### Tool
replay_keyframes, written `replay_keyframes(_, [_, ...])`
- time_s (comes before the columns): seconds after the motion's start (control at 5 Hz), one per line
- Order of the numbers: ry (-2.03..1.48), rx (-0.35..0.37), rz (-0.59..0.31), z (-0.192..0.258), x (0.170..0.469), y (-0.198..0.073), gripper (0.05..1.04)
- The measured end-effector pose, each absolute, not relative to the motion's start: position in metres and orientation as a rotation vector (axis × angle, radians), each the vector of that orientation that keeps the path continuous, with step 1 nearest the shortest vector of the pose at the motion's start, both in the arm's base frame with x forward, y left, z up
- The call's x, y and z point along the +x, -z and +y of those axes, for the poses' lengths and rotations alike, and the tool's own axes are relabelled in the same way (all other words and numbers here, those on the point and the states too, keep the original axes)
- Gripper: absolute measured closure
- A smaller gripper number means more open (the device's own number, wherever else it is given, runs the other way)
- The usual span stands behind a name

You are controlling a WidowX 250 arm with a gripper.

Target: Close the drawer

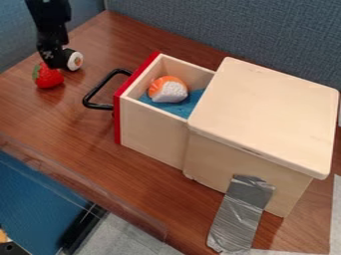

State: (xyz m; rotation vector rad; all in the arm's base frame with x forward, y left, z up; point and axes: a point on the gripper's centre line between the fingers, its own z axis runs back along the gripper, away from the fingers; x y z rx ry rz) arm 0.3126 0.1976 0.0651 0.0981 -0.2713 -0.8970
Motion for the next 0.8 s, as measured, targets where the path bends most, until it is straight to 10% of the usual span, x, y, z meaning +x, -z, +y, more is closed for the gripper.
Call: replay_keyframes(0.8, [1.195,0.123,-0.261,0.149,0.331,-0.05,0.083])
